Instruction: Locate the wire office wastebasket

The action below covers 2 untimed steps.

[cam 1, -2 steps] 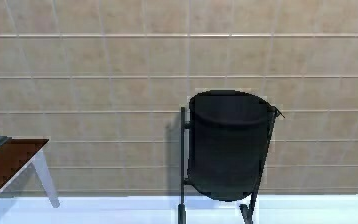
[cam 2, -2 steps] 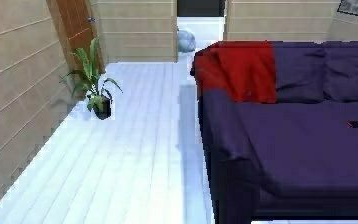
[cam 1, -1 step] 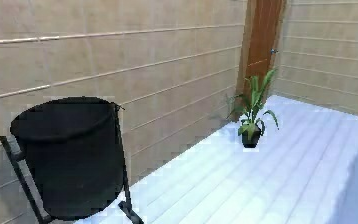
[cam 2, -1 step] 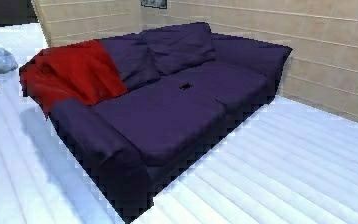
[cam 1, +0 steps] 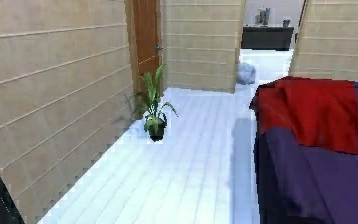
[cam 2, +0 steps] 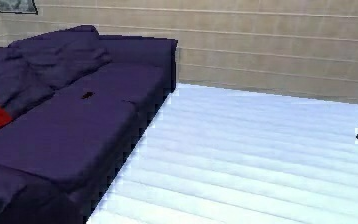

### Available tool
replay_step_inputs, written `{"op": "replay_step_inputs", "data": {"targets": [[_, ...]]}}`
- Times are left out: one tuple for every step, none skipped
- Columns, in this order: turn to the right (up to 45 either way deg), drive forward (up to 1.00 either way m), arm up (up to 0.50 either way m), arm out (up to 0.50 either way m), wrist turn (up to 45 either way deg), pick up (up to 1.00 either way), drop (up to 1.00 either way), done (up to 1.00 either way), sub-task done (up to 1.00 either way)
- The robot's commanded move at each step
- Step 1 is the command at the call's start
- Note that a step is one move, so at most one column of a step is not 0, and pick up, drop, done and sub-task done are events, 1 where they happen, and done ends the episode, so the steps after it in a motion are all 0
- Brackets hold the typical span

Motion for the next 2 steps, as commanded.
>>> {"op": "replay_step_inputs", "data": {"targets": [[0.0, 1.00, 0.00, 0.00, 0.0, 0.00, 0.00, 0.00, 0.00], [3.0, 0.00, 0.00, 0.00, 0.0, 0.00, 0.00, 0.00, 0.00]]}}
